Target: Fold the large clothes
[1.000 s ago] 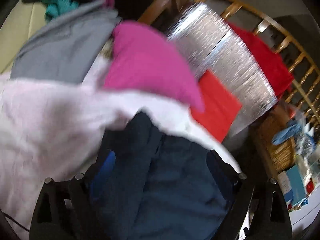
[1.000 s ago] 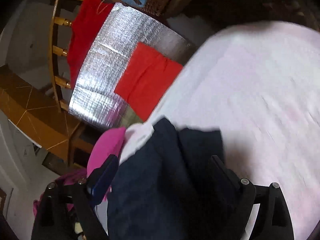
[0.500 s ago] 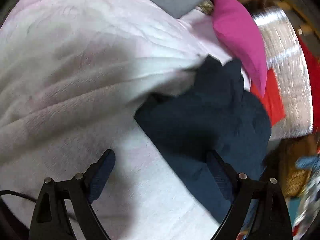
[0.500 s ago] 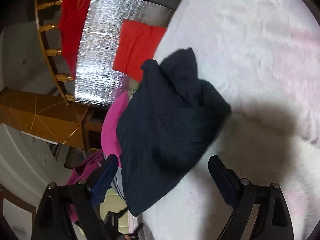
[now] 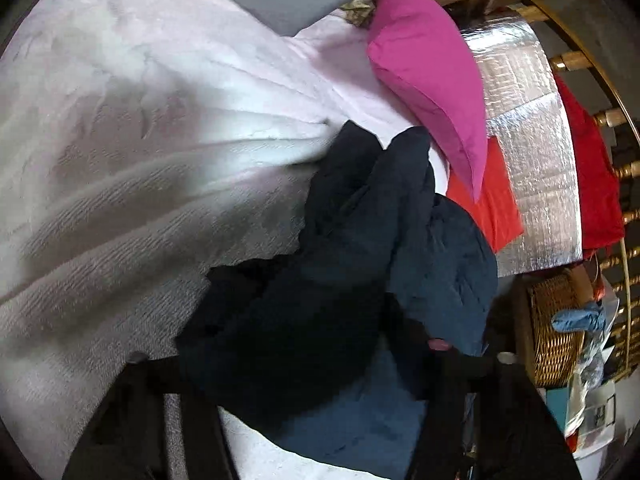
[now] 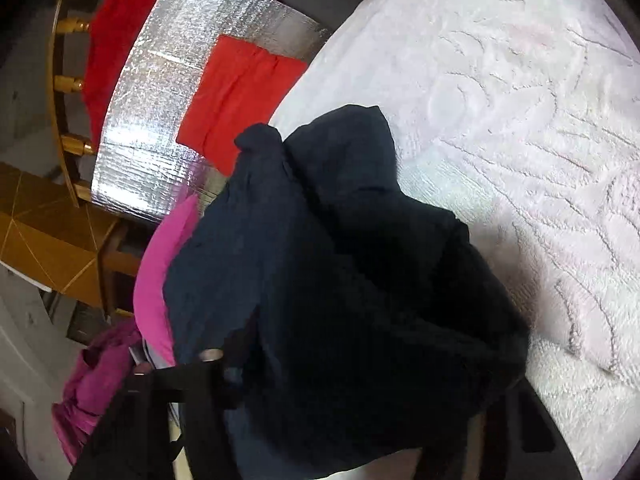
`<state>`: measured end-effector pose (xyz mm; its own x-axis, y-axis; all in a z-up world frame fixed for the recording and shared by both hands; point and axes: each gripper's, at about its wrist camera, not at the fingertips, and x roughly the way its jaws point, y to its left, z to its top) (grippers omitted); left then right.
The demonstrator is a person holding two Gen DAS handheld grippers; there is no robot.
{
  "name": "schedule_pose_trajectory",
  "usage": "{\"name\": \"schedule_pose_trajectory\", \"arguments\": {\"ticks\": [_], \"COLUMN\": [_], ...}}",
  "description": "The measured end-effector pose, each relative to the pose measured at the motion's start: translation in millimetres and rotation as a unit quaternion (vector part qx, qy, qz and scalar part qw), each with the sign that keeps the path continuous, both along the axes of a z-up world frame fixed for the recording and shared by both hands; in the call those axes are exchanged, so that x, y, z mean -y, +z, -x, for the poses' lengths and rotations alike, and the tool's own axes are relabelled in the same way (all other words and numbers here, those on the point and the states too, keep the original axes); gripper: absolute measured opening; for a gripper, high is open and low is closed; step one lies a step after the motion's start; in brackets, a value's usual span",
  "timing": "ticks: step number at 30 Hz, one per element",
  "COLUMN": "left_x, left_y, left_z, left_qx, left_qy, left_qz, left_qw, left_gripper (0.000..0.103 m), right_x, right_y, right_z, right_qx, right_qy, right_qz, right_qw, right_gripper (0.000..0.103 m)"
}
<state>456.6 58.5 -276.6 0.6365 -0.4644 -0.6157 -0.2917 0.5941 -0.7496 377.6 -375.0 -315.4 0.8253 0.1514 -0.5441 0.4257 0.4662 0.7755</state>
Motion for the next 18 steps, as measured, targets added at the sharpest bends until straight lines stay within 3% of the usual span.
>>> {"name": "schedule_pose_trajectory", "arguments": {"ticks": [2, 5, 18], "left_x": [-0.3, -2.0, -12.0], "left_y": [7.9, 18.3, 26.3], "left_z": [3.3, 8.8, 79.9], "left_qx": [0.020, 0.038, 0.027], "left_qy": [-0.006, -0.006, -0.009], "left_qz": [-0.013, -0.024, -0.048], "left_qw": [0.9997, 0.9990, 0.9984], "left_gripper": [0.034, 0.023, 0.021], "right_x": [-5.0, -11.3, -14.9], "right_y": [5.1, 13.3, 19.0], "right_z": [5.7, 15.6, 93.2], "right_qx": [0.004, 0.008, 0.020], "right_qy": [0.001, -0.003, 0.017], "right_qz": [0.023, 0.037, 0.008], "right_qw": [1.000, 0.999, 1.000], "right_gripper": [0.043, 0.036, 0.034]}}
